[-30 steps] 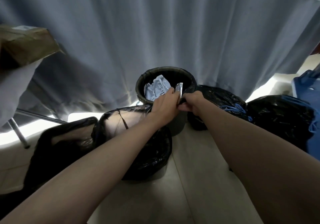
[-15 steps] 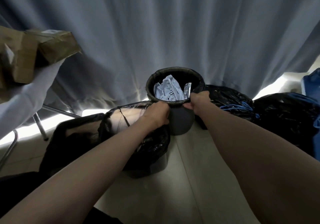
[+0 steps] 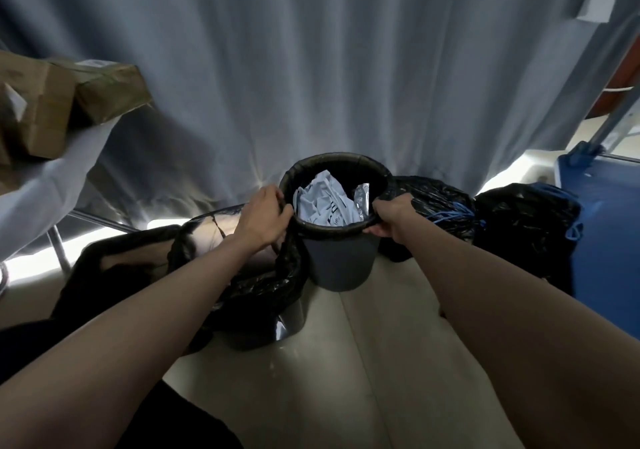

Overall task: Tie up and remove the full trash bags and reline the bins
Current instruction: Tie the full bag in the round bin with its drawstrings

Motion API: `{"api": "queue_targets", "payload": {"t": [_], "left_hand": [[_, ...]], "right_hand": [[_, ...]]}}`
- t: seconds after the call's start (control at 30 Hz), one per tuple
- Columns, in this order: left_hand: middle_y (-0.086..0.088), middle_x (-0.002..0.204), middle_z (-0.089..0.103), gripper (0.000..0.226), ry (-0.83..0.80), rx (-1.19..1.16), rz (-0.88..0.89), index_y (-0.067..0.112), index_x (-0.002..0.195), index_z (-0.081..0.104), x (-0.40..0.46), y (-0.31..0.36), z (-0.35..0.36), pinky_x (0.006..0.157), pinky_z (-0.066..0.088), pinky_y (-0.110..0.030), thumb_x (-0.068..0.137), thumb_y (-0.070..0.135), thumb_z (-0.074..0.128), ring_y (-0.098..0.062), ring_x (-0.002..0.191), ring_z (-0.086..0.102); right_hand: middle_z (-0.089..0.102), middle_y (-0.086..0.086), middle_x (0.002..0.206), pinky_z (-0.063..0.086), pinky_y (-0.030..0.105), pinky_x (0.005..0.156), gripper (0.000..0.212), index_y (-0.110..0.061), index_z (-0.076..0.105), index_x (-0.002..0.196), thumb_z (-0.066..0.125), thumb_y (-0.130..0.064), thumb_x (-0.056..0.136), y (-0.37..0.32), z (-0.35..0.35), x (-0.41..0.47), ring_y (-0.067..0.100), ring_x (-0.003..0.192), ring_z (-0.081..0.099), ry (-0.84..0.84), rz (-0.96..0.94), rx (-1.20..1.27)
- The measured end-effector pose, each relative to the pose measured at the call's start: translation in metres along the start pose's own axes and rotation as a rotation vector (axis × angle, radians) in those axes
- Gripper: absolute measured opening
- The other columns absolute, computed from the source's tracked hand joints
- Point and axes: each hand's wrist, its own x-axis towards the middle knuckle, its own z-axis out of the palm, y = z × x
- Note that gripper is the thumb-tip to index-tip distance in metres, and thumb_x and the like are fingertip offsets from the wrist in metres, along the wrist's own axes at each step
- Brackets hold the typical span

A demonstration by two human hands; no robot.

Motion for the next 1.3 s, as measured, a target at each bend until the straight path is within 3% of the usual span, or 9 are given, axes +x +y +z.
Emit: {"api": "queue_targets", "payload": {"t": [0.17,0.33,0.47,0.57,0.63,0.8,0.87,1.13,1.3], "left_hand": [[-0.017,0.128,0.057,0.054,-0.114,-0.059,-0.104,0.005,0.136,0.046,0.007,0.01,-0.002,0.1,0.043,-0.041,0.092,0.036,0.051,-0.035,0.118,0.052],[-0.015,0.139,0.053,0.054,-0.236,-0.079,-0.089,0.004,0.143,0.041,0.005,0.026,0.002,0.103,0.038,-0.034,0.097,0.032,0.05,-0.032,0.126,0.05],[-0.012,0.124,0.065,0.04,-0.267,-0.056,-0.014,0.012,0.129,0.061,0.002,0.038,0.008,0.094,0.042,-0.031,0.092,0.027,0.06,-0.029,0.115,0.058],[-0.012,0.114,0.069,0.033,-0.247,-0.046,-0.018,0.015,0.115,0.071,-0.002,0.04,0.009,0.09,0.047,-0.032,0.082,0.02,0.071,-0.028,0.107,0.062],[-0.012,0.111,0.07,0.034,-0.254,-0.09,-0.057,0.017,0.113,0.072,-0.006,0.04,0.009,0.084,0.049,-0.029,0.078,0.015,0.074,-0.026,0.101,0.065],[-0.01,0.082,0.069,0.032,-0.291,-0.259,-0.105,0.011,0.108,0.073,-0.017,0.043,0.013,0.057,0.04,-0.019,0.077,0.002,0.074,-0.012,0.063,0.057],[-0.01,0.082,0.067,0.032,-0.318,-0.269,-0.104,0.009,0.108,0.072,-0.02,0.046,0.013,0.053,0.038,-0.018,0.077,0.002,0.075,-0.013,0.062,0.055],[-0.011,0.107,0.072,0.032,-0.343,-0.286,-0.159,0.017,0.116,0.07,-0.039,0.048,0.014,0.081,0.047,-0.025,0.084,0.014,0.066,-0.025,0.099,0.066],[-0.016,0.105,0.068,0.058,-0.391,-0.438,-0.238,0.021,0.131,0.053,-0.05,0.049,0.014,0.084,0.057,-0.04,0.073,0.021,0.059,-0.028,0.084,0.066]], "right_hand": [[0.064,0.021,0.114,0.049,0.029,0.037,0.039,-0.011,0.044,0.116,0.066,-0.02,0.085,0.012,-0.039,-0.011,0.03,0.052,0.066,0.037,-0.084,-0.173],[0.056,0.016,0.108,0.042,0.02,0.033,0.025,-0.016,0.046,0.109,0.06,-0.022,0.09,0.022,-0.089,-0.03,0.024,0.059,0.056,0.064,-0.124,-0.361],[0.059,0.015,0.102,0.052,0.028,0.053,0.022,-0.015,0.05,0.108,0.06,-0.022,0.089,0.027,-0.107,-0.039,0.027,0.073,0.058,0.049,-0.15,-0.457],[0.049,0.01,0.071,0.037,0.017,0.032,0.006,-0.016,0.05,0.093,0.054,-0.013,0.092,0.032,-0.113,-0.053,0.018,0.039,0.048,0.011,-0.152,-0.351],[0.046,0.011,0.063,0.033,0.016,0.029,0.014,-0.018,0.045,0.085,0.052,-0.007,0.092,0.039,-0.117,-0.06,0.013,0.025,0.041,-0.012,-0.154,-0.304],[0.044,0.009,0.061,0.032,0.015,0.033,0.026,-0.02,0.038,0.087,0.054,0.0,0.09,0.058,-0.138,-0.084,0.014,0.028,0.041,-0.083,-0.093,-0.115],[0.046,0.008,0.059,0.033,0.016,0.034,0.026,-0.02,0.039,0.085,0.058,-0.003,0.092,0.067,-0.147,-0.093,0.013,0.031,0.043,-0.099,-0.069,-0.025],[0.045,0.006,0.053,0.03,0.019,0.037,0.038,-0.013,0.046,0.064,0.064,-0.026,0.094,0.085,-0.152,-0.103,0.009,0.031,0.04,-0.022,-0.06,0.167],[0.04,-0.006,0.046,0.038,0.017,0.039,0.034,-0.016,0.049,0.066,0.057,-0.021,0.099,0.09,-0.148,-0.108,0.004,0.032,0.034,0.072,-0.046,0.339]]}}
